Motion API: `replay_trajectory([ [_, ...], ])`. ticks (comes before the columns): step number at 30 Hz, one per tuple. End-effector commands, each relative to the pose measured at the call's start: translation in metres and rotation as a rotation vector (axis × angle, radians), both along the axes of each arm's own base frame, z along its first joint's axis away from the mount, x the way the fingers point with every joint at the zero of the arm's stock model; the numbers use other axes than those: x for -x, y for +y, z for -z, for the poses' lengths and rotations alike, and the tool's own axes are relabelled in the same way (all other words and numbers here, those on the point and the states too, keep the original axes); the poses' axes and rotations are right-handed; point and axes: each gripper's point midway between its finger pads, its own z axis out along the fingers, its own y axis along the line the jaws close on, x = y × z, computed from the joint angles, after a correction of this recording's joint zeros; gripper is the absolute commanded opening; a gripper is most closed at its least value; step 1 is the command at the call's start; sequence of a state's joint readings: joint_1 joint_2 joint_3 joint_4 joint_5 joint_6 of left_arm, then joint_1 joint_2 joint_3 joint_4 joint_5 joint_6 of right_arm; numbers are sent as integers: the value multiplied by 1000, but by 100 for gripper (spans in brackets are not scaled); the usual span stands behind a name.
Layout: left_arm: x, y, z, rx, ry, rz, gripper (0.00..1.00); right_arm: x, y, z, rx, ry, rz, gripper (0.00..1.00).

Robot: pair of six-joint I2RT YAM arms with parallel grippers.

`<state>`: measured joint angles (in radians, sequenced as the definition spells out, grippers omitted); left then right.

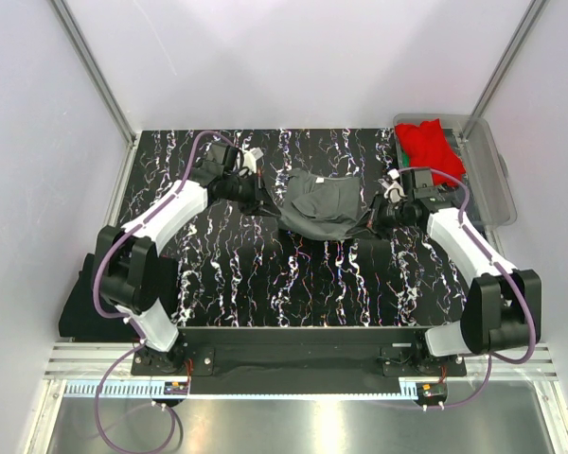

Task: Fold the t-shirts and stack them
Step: Fold the tshirt

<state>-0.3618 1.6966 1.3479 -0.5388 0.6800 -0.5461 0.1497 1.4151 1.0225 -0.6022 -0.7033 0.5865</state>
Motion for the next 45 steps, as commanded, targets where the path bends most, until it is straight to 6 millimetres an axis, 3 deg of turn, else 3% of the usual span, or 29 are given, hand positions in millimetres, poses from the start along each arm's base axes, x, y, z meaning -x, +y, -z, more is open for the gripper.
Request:
replay_trajectory([
  [1,-3,-2,-36,24,-116,13,0,-2,-8,-25,22,-85,-5,0],
  [7,3,1,-29,10,-97,-2,0,5,-25,-11,43,-53,36,0],
  [11,3,0,-9,6,-53,-8,0,15,-39,20,37,27,99,0],
  [14,-6,-1,1,-4,-46,-8,0,9,-44,33,24,40,135,0],
  [19,-34,-2,-4,-15,-89,-30,0,-35,-59,27,10,-39,190,0],
  [22,-58,1,-11,-15,-134,-50,0,-74,-63,13,16,-109,186,0],
  [23,-67,2,-6,-26,-143,-49,0,-96,-66,6,26,-145,183,0],
  [24,-81,3,-15,-21,-182,-57,0,-108,-67,3,31,-164,180,0],
  [25,-90,3,-15,-24,-195,-58,0,-129,-69,-14,30,-225,180,0],
  [26,-103,3,0,-39,-190,-53,0,-142,-70,-1,38,-210,171,0],
  [27,-120,3,-13,-33,-240,-57,0,-155,-72,0,42,-229,168,0],
  [28,-132,4,-11,-44,-262,-64,0,-174,-73,-11,46,-276,165,0],
  [29,-146,4,10,-68,-254,-58,0,-186,-73,10,45,-242,160,0],
  [30,-163,1,2,-66,-301,-58,1,-196,-73,17,42,-245,153,2],
  [31,-174,-1,8,-73,-315,-54,23,-216,-73,10,40,-296,143,6],
  [32,-187,-2,40,-102,-297,-41,35,-227,-76,39,50,-252,144,30],
  [33,-206,-4,31,-109,-358,-55,46,-237,-76,45,54,-263,141,39],
  [34,-218,-2,37,-136,-385,-69,61,-244,-77,50,54,-270,134,51],
  [35,-232,-2,43,-161,-428,-65,63,-255,-76,52,54,-293,119,54],
  [37,-240,7,50,-242,-451,-92,67,-262,-76,41,46,-320,122,56],
  [41,-217,14,47,-219,-382,-82,70,-252,-66,19,-22,-338,103,56],
  [45,-190,8,73,-130,-242,-39,73,-239,-52,31,-39,-307,66,56],
])
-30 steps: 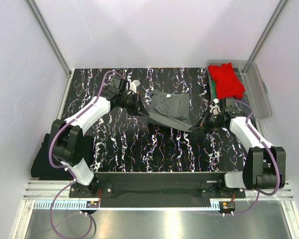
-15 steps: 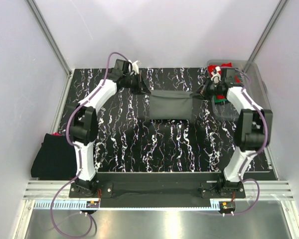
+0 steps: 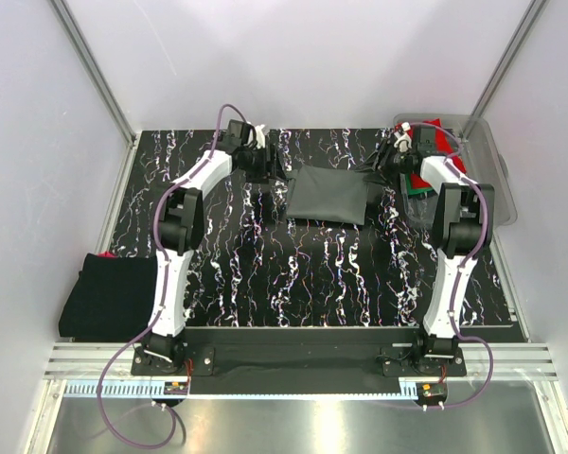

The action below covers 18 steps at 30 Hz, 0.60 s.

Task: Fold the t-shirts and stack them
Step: Fold the tshirt, then neatly place the folded tshirt to the corner

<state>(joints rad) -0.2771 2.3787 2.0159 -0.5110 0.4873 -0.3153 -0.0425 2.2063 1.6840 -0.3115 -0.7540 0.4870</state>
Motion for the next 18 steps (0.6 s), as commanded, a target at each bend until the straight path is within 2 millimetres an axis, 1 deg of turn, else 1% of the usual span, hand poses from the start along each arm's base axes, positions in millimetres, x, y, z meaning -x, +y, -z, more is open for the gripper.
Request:
replay_trajectory([
  [1,10,-11,-24,111,3,45,73,5,12,-27,-20,-72,-45,56],
  [2,12,-13,-17,132,38,30,74,6,14,-18,-19,-52,-46,56],
  [3,13,-16,-11,150,59,28,75,7,15,-14,-18,-45,-48,56],
  [4,16,-21,-10,184,78,40,76,7,19,-11,-15,-38,-52,56],
  [5,15,-26,-1,215,109,27,77,6,20,-2,-8,-24,-51,56],
  [6,14,-30,2,239,120,29,79,6,20,2,-3,-15,-50,55],
  [7,17,-34,10,271,152,40,79,6,32,2,10,-25,-79,55],
  [8,13,-38,9,304,155,34,79,6,34,8,28,-17,-82,55],
  [10,12,-44,14,349,180,42,81,6,41,10,47,-20,-102,55],
  [11,7,-48,19,368,185,36,82,6,46,19,73,-13,-112,55],
  [13,8,-56,24,395,198,56,85,9,47,28,94,10,-114,55],
  [14,6,-61,31,408,202,61,85,11,50,37,106,28,-115,55],
  [15,8,-67,32,417,205,74,85,12,51,40,109,38,-116,55],
  [16,11,-71,40,431,226,88,84,14,53,44,115,44,-123,55],
  [17,10,-77,37,454,223,94,83,16,55,50,118,57,-128,55],
  [18,14,-84,39,465,232,107,82,17,57,51,119,61,-131,55],
])
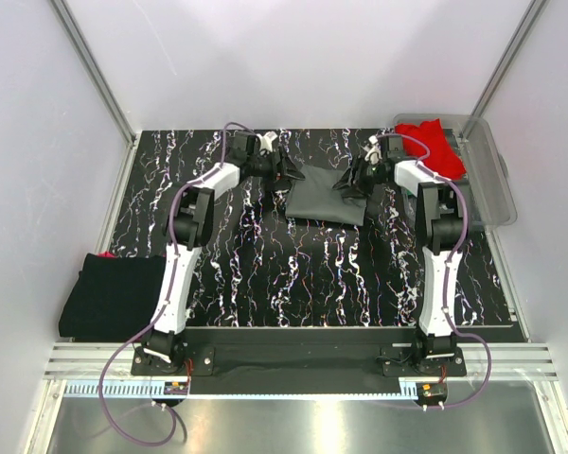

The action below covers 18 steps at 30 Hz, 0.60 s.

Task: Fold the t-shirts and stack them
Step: Neatly place the folded tshirt to the corner

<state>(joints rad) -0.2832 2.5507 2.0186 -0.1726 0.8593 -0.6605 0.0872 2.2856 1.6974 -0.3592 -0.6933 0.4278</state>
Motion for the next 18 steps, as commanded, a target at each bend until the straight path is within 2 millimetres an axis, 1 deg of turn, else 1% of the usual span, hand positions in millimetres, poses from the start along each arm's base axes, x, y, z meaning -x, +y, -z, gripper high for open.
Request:
replay_trajectory([
  [1,14,-27,29,57,67,54,80,-5,0,6,43,-13,-8,55],
  [2,16,-31,29,69,74,59,75,-4,1,10,46,-6,-9,55],
  [4,24,-40,33,79,93,81,70,-7,3,9,46,-14,-10,55],
  [6,32,-43,35,89,122,87,63,-9,3,9,47,-17,-10,55],
  [7,33,-44,30,100,117,95,61,-11,5,7,47,-24,-13,55],
  [8,37,-43,33,102,135,95,55,-12,4,6,49,-28,-11,55],
  [10,37,-42,29,99,129,93,41,-12,7,7,51,-31,-20,54],
  [12,37,-39,27,85,107,101,24,-11,9,6,51,-34,-22,55],
  [13,37,-35,21,66,107,92,11,-9,9,6,50,-29,-22,54],
  [15,41,-24,17,43,89,99,0,-8,10,-13,35,-57,-30,54],
  [16,45,-18,0,33,87,100,0,-5,10,-19,34,-69,-40,54],
  [17,54,-10,3,16,94,108,0,-4,7,-42,18,-104,-40,54],
  [18,56,3,-3,8,97,101,0,-2,6,-56,10,-126,-44,54],
])
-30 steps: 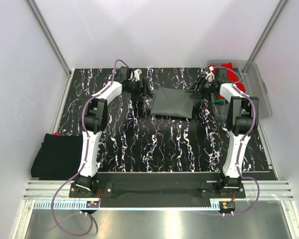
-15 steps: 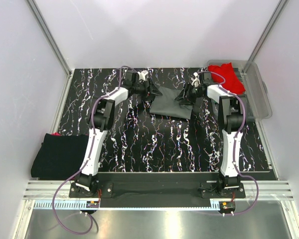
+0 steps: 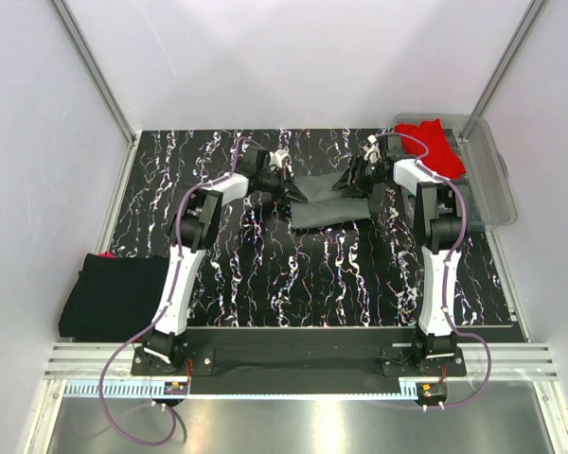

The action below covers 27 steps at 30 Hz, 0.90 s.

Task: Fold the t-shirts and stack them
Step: Neatly place the folded tshirt to the corner

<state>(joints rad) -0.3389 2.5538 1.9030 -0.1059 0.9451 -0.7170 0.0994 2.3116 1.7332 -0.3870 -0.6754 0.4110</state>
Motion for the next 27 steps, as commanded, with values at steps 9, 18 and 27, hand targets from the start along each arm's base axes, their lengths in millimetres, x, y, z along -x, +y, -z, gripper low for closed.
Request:
replay_trajectory([
  [9,121,139,-64,-317,49,89,0,31,-26,-164,-27,-317,-23,54],
  [18,243,200,-65,-573,67,180,0,69,-36,-170,-1,-315,-11,55],
  [27,241,256,-100,-815,-136,121,0,99,-40,-181,12,-335,-7,55],
])
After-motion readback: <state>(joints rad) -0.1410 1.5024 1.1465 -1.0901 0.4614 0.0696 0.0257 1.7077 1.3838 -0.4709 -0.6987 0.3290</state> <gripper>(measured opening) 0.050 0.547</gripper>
